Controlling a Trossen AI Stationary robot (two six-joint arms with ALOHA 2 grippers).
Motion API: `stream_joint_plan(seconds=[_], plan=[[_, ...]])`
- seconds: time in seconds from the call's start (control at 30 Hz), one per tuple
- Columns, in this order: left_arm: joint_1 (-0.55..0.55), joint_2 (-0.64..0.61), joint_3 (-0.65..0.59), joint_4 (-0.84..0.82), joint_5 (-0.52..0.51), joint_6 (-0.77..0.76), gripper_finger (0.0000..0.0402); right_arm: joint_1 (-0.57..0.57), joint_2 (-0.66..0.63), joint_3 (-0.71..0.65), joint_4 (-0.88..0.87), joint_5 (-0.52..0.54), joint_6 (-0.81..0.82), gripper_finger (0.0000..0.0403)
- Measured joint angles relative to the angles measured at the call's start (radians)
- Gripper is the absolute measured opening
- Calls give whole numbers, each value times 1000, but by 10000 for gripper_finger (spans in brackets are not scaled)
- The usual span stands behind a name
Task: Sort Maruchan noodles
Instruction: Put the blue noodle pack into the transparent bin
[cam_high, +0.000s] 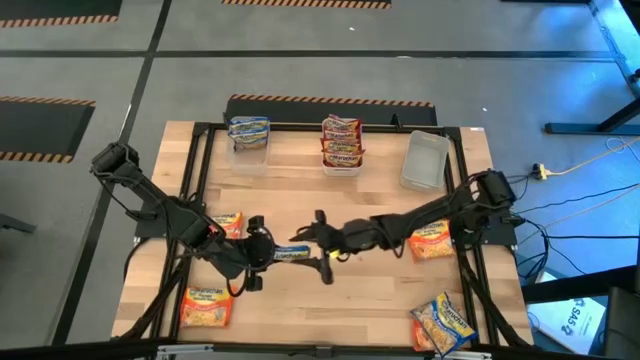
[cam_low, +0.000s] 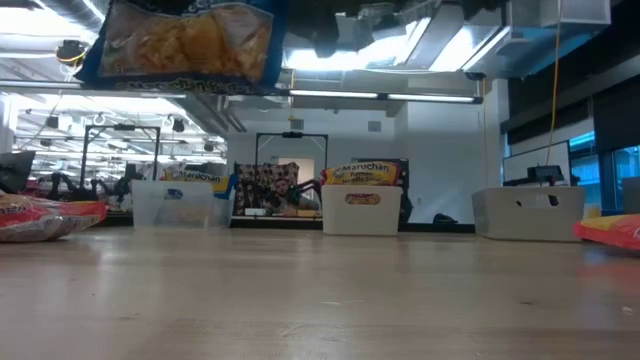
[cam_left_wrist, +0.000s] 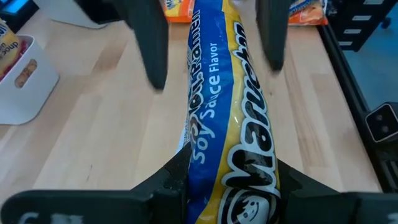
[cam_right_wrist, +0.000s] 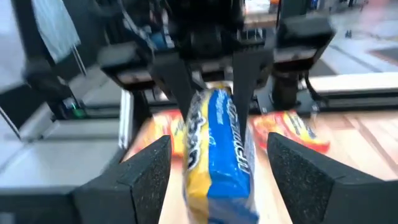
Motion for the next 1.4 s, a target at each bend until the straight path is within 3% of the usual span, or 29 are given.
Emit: stream_joint_plan(seconds=[0.27, 0.57, 0.97, 1.17, 1.4], plan=[[5, 0, 0, 1, 9, 2, 106, -4, 68, 215, -344, -67, -41, 216], [4, 0, 0, -1, 17, -5, 109, -11, 74, 250, -383, -63, -45, 88], [-11, -56, 0, -36, -8, -15, 157, -12, 69, 252, -399, -72, -57, 86], [-48, -186, 1, -245, -73, -89, 179, -67, 64, 251, -407, -63, -105, 86], [-117, -371, 1, -478, -127, -112, 179, -235, 69, 260, -361, -51, -202, 86]])
